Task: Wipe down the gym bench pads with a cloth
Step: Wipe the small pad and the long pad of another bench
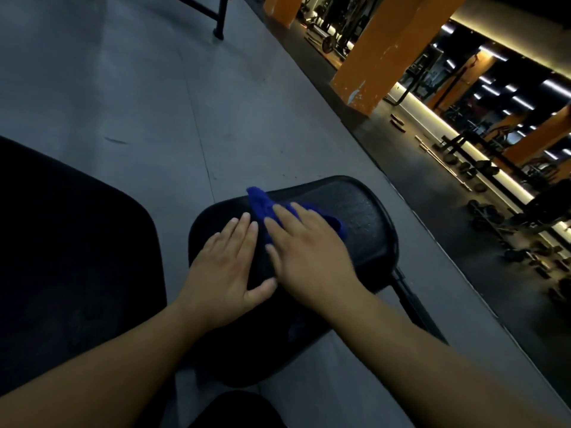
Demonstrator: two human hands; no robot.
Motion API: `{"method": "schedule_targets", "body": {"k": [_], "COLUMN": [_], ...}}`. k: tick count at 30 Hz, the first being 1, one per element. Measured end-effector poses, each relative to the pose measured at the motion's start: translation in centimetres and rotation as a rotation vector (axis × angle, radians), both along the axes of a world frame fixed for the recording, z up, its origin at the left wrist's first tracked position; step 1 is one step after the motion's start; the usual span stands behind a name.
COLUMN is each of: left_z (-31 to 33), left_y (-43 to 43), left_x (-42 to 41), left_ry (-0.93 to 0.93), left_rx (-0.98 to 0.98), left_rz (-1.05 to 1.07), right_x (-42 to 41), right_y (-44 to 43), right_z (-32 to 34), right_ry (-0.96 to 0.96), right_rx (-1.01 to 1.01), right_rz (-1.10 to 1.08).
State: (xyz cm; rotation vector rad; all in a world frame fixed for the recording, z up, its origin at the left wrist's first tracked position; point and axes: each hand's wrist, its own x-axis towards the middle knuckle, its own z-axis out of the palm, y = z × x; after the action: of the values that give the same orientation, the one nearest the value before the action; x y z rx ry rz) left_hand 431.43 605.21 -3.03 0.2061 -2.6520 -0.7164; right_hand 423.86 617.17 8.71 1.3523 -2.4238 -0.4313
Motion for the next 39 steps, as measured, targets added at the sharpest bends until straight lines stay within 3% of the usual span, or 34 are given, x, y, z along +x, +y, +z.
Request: {"method": "schedule_targets", "body": {"k": [3, 6, 9, 12, 16, 20, 23, 30, 34, 39], "left_z": [0.1, 1.2, 2.0, 1.7, 1.6, 3.1, 4.5, 7.6, 13.0, 25.0], "left_y": [0.0, 1.1, 2.2, 2.4, 3.0, 1.1, -1.0, -4.5, -4.6, -3.0], "left_x": [0.2, 0.2, 0.2, 0.5, 0.9, 1.1, 1.3, -0.8, -2.4, -3.2], "left_ry": [-0.005, 0.071, 0.093, 0.073, 0.036, -0.039, -0.060, -0.003, -0.020, -0.044], "left_rx": [0.017, -0.009, -0.033, -0.032, -0.031, -0.199, -0.335, -0.402, -0.387, -0.356], "left_rz": [-0.009, -0.076, -0.129, -0.127, -0.092, -0.141, -0.118, -0.070, -0.075, -0.105], "right_x": [-1.0, -0.6, 2.5, 1.4, -1.3, 0.0, 0.0, -2.0, -2.4, -0.6], "right_y": [5.4, 4.9, 7.2, 11.2, 6.9, 4.9, 5.0, 0.3, 0.8, 4.4], "right_z": [1.9, 0.6, -2.9, -1.4, 2.8, 0.6, 0.6, 3.0, 6.8, 15.3], "right_ry": [0.148, 0.218, 0.146, 0.165, 0.115, 0.105, 0.115, 0.064, -0.003, -0.136], "right_rx": [-0.242, -0.482, -0.356, -0.244, -0.502, -0.256, -0.304, -0.356, -0.376, -0.406], "right_rz": [-0.009, -0.135, 0.064, 0.199, -0.171, -0.035, -0.032, -0.130, -0.249, -0.368]}}
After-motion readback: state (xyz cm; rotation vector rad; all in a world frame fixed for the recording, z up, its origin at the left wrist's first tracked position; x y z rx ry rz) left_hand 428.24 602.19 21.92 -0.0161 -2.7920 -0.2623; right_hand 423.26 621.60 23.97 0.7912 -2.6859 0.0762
